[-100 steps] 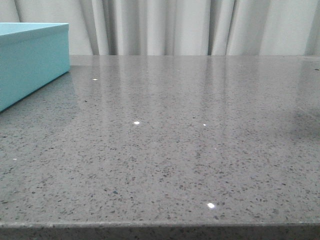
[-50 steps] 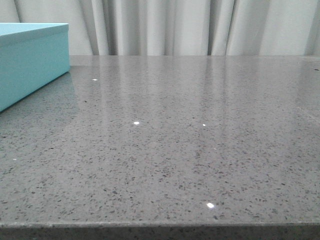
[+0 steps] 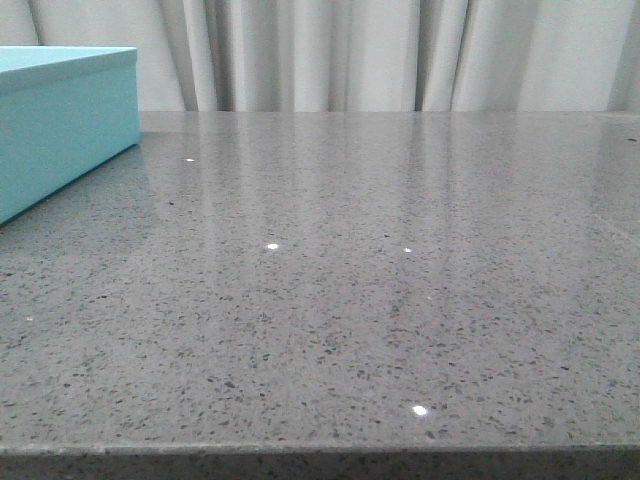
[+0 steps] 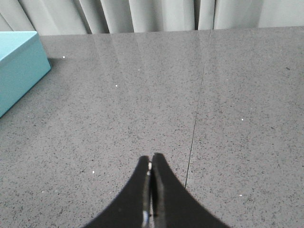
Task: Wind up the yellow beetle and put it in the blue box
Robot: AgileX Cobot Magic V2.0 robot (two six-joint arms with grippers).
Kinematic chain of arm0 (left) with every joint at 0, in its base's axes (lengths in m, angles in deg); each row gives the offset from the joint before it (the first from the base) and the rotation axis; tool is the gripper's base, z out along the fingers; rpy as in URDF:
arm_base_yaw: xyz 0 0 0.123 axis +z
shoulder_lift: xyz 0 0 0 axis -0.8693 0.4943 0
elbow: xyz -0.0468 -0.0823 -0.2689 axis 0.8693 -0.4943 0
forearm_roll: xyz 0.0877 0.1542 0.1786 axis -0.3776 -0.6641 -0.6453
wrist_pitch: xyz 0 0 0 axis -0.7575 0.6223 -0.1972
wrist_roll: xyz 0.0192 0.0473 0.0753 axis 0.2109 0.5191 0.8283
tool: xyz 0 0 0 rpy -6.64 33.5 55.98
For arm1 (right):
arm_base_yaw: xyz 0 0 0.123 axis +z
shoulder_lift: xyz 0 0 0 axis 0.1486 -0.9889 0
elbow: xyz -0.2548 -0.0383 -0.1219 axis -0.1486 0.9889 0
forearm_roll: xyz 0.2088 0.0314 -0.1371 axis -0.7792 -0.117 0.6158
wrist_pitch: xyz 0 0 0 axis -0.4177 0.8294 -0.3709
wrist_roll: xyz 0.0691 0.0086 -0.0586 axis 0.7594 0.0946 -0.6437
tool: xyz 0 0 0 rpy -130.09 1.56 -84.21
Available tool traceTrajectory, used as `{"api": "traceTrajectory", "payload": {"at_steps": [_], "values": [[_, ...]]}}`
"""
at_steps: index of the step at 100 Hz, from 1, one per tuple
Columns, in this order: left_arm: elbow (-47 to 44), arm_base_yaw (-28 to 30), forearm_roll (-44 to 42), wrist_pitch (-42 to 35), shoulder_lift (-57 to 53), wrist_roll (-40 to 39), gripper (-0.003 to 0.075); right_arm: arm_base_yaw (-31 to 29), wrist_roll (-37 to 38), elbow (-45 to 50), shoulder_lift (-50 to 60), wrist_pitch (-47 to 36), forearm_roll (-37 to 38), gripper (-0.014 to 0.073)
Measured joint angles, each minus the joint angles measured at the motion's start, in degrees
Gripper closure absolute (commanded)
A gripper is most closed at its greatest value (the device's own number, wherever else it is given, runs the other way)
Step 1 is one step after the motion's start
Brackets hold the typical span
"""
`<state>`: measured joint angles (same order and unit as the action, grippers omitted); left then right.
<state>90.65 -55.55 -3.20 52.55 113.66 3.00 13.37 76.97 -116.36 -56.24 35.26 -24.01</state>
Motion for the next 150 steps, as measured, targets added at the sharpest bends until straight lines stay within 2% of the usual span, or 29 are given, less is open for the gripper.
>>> {"api": "traceTrajectory", "payload": {"at_steps": [83,150], "values": [[-23.69,0.00,2.03,0.32,-34.81,0.00,0.0741,0.00,-0.11,18.63,23.60,-9.67,5.26,0.0662],[-27.06,0.00,2.17,0.52,-35.63,0.00,0.0741,0.00,-0.11,21.59,23.83,-10.44,6.01,0.0662]]}}
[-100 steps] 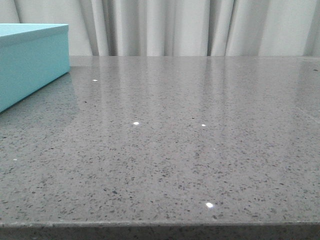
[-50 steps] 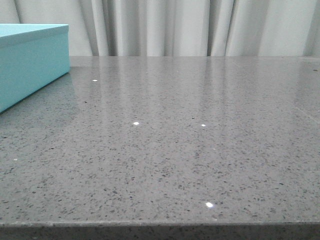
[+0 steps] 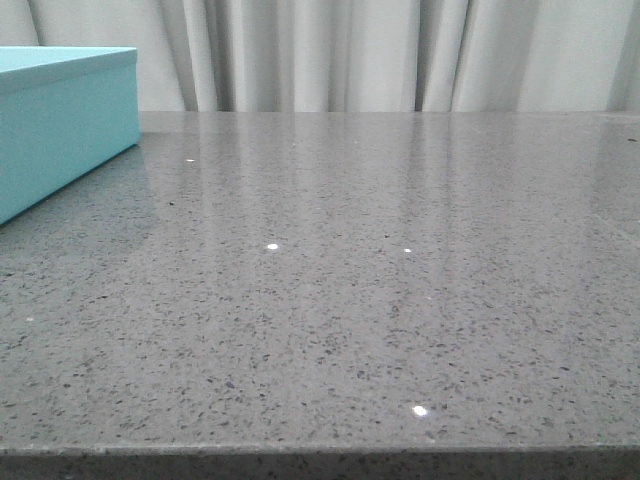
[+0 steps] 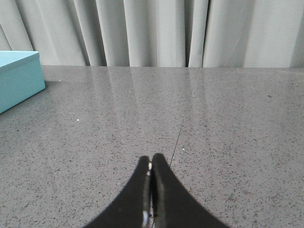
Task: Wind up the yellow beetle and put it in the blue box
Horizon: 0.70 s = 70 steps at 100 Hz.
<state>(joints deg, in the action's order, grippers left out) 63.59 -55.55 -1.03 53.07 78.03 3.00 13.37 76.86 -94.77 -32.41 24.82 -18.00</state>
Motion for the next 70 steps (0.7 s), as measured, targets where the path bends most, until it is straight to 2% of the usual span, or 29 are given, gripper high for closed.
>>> {"api": "traceTrajectory", "payload": {"at_steps": [50,60,70], "values": [[-0.10,0.00,0.00,0.04,0.00,0.00,0.0741,0.00,0.00,0.00,0.00,-0.04,0.04,0.0662],[-1.98,0.00,-0.11,-3.53,0.00,0.00,0.0741,0.00,0.00,0.00,0.00,-0.04,0.04,0.0662],[-5.06,0.00,-0.21,-11.32,0.00,0.00,0.0741,0.00,0.00,0.00,0.00,-0.04,0.14,0.0662]]}}
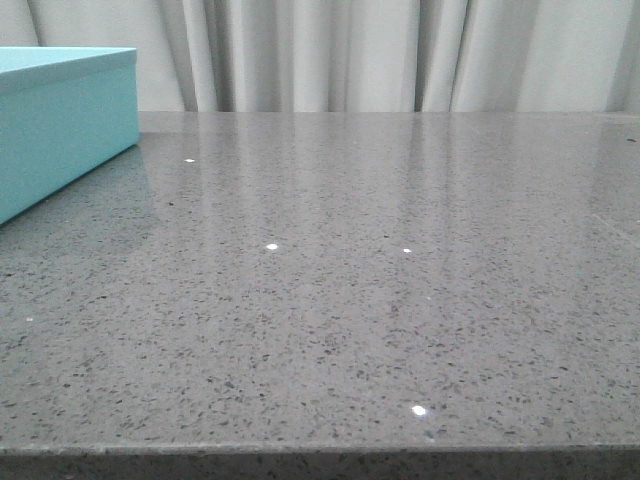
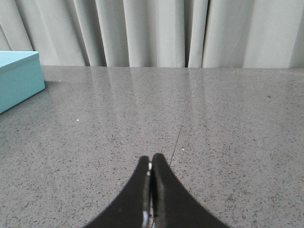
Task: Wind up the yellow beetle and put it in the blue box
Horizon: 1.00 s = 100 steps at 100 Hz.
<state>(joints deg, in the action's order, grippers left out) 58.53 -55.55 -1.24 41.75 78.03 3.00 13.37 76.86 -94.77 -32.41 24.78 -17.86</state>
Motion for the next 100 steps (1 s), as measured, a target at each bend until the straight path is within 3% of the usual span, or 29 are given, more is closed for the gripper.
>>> {"api": "traceTrajectory", "payload": {"at_steps": [14,35,54,100], "values": [[-4.46,-2.19,-1.96,-8.23,0.00,-0.74,0.0741,0.00,0.00,0.00,0.00,0.00,0.04,0.0662],[-11.50,-6.65,-8.65,-15.58,0.00,-10.75,0.0741,0.00,0.00,0.00,0.00,0.00,0.04,0.0662],[-15.11,-7.48,-9.20,-20.86,0.00,-12.89,0.0741,0.00,0.00,0.00,0.00,0.00,0.13,0.0662],[-15.11,-7.48,-9.34,-21.02,0.00,-12.98,0.0741,0.00,0.00,0.00,0.00,-0.10,0.13,0.0662]]}}
